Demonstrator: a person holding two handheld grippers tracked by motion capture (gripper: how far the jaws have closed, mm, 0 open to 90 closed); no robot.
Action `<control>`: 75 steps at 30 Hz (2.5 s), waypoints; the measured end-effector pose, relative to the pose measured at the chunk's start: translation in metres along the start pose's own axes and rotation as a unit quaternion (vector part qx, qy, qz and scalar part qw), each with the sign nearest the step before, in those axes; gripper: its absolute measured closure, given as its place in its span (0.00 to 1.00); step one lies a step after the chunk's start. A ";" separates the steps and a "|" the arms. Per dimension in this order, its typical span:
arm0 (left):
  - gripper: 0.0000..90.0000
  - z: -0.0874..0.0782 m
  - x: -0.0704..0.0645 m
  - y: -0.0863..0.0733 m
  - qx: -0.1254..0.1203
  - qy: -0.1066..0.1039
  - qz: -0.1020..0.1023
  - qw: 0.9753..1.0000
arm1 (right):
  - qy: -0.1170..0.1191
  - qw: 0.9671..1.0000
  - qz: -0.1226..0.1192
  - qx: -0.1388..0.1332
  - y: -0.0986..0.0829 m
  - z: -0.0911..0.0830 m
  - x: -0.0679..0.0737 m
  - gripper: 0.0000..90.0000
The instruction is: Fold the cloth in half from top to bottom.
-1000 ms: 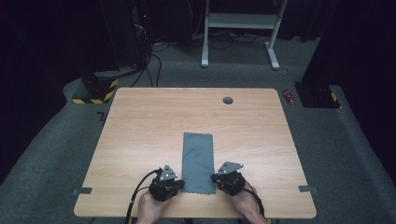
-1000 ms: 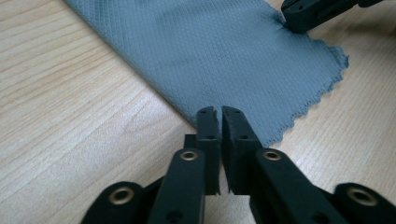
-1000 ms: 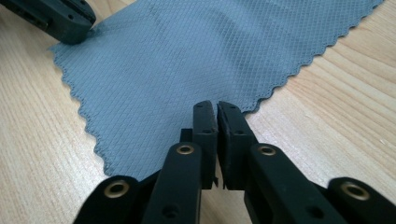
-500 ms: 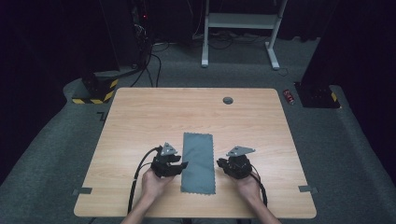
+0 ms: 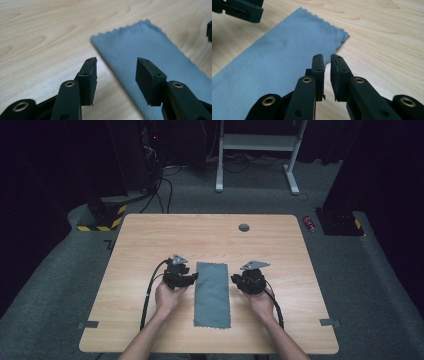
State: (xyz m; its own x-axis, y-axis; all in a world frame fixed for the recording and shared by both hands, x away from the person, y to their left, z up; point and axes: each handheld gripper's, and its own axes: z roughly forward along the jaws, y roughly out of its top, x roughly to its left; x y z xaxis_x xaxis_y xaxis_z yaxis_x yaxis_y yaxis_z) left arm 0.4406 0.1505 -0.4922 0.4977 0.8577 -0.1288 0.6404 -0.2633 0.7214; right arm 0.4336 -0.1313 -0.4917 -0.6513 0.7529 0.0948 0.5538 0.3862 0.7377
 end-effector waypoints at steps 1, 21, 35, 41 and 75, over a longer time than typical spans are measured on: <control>0.57 0.002 0.001 0.002 0.001 0.002 -0.002 1.000 | 0.000 1.000 0.006 0.001 0.003 0.002 -0.001 0.90; 0.52 0.046 0.018 0.029 0.027 0.033 -0.027 0.999 | -0.037 0.999 0.036 0.013 0.037 0.044 -0.014 0.80; 0.57 0.055 0.012 0.025 0.035 0.070 0.008 0.997 | -0.072 0.996 0.030 0.038 0.045 0.071 -0.014 0.77; 0.67 0.055 0.010 0.025 0.033 0.062 0.019 0.997 | -0.071 0.996 0.021 0.051 0.042 0.075 -0.014 0.80; 0.99 0.044 0.020 0.038 0.017 -0.020 0.007 1.000 | -0.011 0.999 0.039 0.020 0.047 0.059 -0.022 0.98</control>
State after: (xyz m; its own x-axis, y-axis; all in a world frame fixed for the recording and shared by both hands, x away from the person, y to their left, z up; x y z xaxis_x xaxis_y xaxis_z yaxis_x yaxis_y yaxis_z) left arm 0.5009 0.1383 -0.4969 0.5293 0.8359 -0.1454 0.6520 -0.2911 0.7001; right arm 0.5047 -0.0986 -0.4989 -0.5941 0.7929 0.1352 0.6230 0.3473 0.7009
